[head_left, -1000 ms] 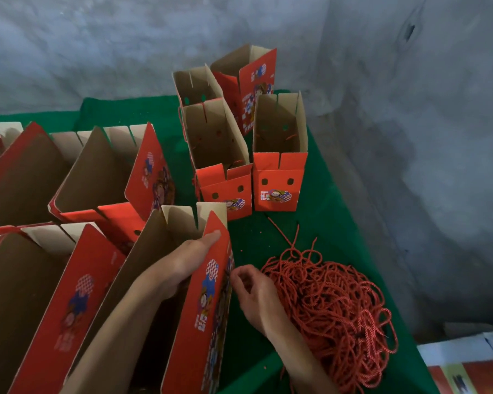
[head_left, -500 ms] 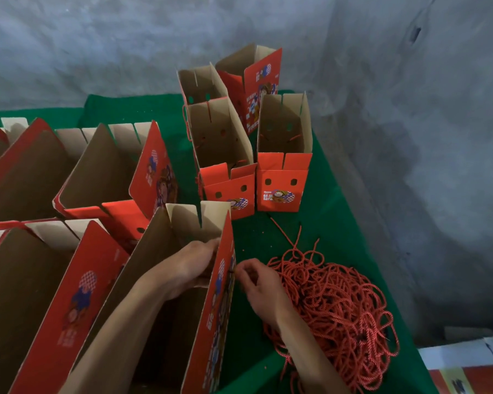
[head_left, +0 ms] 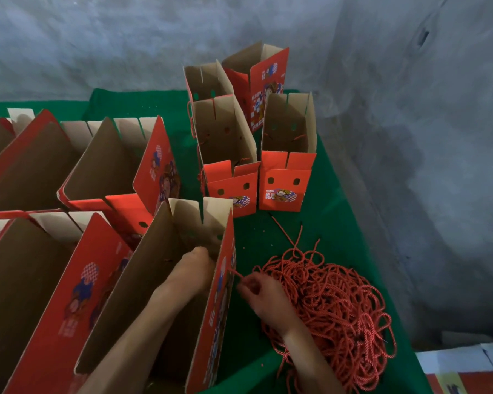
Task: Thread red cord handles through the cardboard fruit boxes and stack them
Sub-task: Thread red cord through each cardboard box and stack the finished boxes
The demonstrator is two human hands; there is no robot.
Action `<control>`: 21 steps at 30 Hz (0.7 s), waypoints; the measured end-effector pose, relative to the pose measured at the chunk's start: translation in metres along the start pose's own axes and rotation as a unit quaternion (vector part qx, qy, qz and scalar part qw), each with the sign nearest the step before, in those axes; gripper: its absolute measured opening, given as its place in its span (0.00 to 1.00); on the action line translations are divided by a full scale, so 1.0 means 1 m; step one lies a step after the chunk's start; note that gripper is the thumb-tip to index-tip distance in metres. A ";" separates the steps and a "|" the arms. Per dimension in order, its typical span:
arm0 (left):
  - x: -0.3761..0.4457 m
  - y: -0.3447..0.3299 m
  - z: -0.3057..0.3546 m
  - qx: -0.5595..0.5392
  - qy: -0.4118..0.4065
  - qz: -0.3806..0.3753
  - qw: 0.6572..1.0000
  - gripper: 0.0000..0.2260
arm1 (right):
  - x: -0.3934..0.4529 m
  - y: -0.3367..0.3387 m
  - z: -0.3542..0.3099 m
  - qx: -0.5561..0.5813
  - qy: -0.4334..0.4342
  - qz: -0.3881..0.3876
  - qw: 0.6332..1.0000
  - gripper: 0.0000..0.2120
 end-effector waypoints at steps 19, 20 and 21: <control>-0.041 0.018 -0.004 -0.075 -0.018 -0.108 0.991 0.11 | 0.005 0.057 -0.059 0.663 0.024 0.083 0.743 0.19; -0.038 0.017 0.000 -0.079 -0.017 -0.088 0.993 0.11 | 0.005 0.059 -0.063 0.676 0.035 0.067 0.733 0.19; -0.035 0.016 0.003 -0.087 -0.016 -0.079 0.993 0.09 | 0.005 0.062 -0.066 0.687 0.043 0.057 0.723 0.19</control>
Point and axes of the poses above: each hand's wrist, its own x-axis towards the middle knuckle, its own y-axis out of the back of the hand, z = x × y, the point moved 1 cm from there along x, towards the middle knuckle, and after that the axes turned 13 degrees about y, right-handed, at the moved point
